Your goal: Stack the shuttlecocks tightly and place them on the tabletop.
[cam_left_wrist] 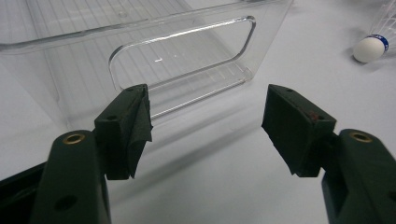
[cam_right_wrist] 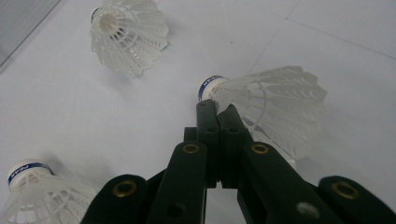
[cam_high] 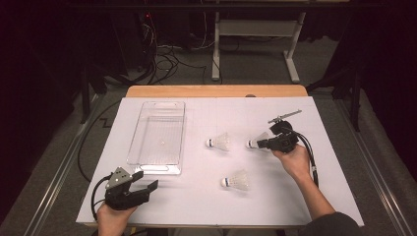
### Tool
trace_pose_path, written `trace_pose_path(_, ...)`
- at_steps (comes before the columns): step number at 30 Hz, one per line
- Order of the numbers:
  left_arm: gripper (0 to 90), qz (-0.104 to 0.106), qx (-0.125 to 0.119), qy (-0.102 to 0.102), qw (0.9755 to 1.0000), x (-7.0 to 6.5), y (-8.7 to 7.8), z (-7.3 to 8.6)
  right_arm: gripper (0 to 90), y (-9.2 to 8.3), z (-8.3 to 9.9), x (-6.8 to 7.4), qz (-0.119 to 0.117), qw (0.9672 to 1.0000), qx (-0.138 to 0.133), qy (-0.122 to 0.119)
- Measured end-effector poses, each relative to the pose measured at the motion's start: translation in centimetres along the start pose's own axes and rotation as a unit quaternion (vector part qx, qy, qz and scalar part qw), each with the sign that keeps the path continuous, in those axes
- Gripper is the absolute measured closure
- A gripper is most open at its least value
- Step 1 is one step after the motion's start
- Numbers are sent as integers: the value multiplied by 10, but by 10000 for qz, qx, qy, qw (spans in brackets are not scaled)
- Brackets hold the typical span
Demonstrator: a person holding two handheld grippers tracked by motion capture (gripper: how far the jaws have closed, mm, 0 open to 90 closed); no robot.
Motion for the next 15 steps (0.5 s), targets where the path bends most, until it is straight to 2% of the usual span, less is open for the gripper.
trace_pose_path(15,333,-19,-18,20,10000,0,-1,0,900,0,-4,12,-223,9995,-226,-49)
Point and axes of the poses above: each handheld gripper's, and its own axes: y roughly forward along the jaws, z roughly out of its underside, x roughly to its left, the point moved 2 cm from there along y, roughly forward along the jaws, and after that the axes turned 14 degrees about -x, right-handed, at the moved point
